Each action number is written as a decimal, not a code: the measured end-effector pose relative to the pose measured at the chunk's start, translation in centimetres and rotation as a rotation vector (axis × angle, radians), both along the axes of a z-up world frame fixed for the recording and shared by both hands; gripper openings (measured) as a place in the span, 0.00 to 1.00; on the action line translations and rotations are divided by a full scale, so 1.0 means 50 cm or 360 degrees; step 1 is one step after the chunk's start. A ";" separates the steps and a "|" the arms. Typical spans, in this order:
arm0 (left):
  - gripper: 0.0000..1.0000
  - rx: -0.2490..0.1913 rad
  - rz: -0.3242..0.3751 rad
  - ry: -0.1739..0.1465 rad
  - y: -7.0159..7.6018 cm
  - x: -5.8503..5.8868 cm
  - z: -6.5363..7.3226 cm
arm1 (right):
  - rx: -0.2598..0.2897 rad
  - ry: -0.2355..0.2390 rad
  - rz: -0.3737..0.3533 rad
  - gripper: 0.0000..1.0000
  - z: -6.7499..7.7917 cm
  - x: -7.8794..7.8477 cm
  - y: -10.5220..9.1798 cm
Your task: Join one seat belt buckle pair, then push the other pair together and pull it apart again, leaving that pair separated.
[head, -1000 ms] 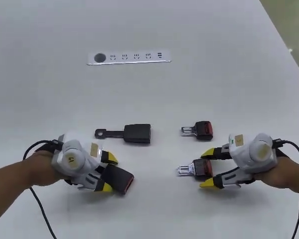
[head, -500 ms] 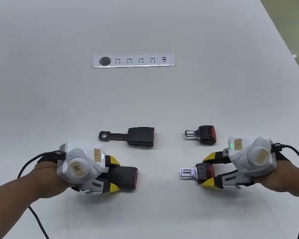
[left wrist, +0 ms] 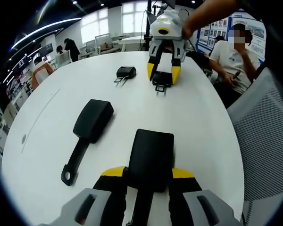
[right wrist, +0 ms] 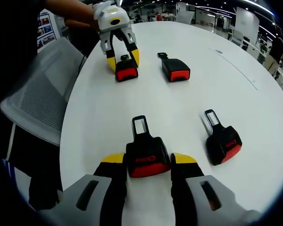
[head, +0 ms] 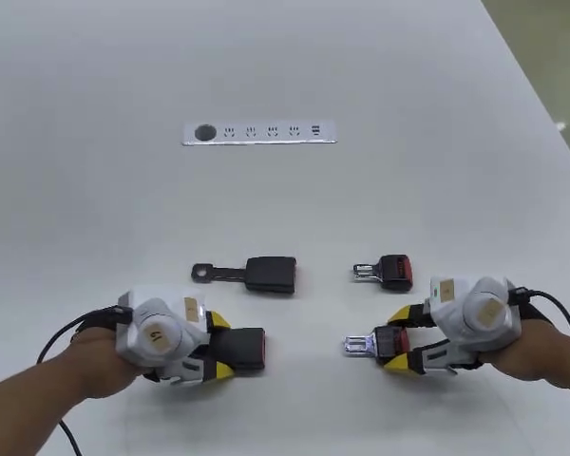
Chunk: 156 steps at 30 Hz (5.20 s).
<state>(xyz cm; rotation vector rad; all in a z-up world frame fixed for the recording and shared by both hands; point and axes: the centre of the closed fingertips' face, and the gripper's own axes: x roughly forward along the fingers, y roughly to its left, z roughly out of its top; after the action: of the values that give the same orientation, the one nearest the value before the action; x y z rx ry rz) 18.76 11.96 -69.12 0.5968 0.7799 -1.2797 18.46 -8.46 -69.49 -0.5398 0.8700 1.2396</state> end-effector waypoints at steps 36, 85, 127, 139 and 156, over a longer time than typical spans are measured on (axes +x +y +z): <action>0.34 0.0042 -0.0023 0.0013 -0.002 -0.003 0.001 | 0.0334 -0.0063 -0.0033 0.34 0.018 0.003 0.070; 0.34 0.0099 -0.0063 0.0016 0.004 -0.001 -0.005 | 0.0466 -0.0071 0.0043 0.34 0.016 0.008 0.265; 0.33 0.0123 -0.0194 0.0014 0.009 -0.001 -0.010 | 0.0476 -0.0089 -0.0011 0.33 0.020 0.006 0.311; 0.33 0.0089 -0.0216 0.0009 0.007 -0.005 -0.008 | 0.0497 -0.0079 0.0017 0.33 0.021 -0.003 0.306; 0.32 -0.0036 -0.0275 0.0021 0.007 -0.007 -0.003 | 0.0574 -0.0086 0.0096 0.32 0.030 -0.005 0.303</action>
<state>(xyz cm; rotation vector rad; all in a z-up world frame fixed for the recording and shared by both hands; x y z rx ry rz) 18.42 12.30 -69.26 0.6493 0.7359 -1.4500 18.18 6.71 -68.01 -0.3090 0.5699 1.3927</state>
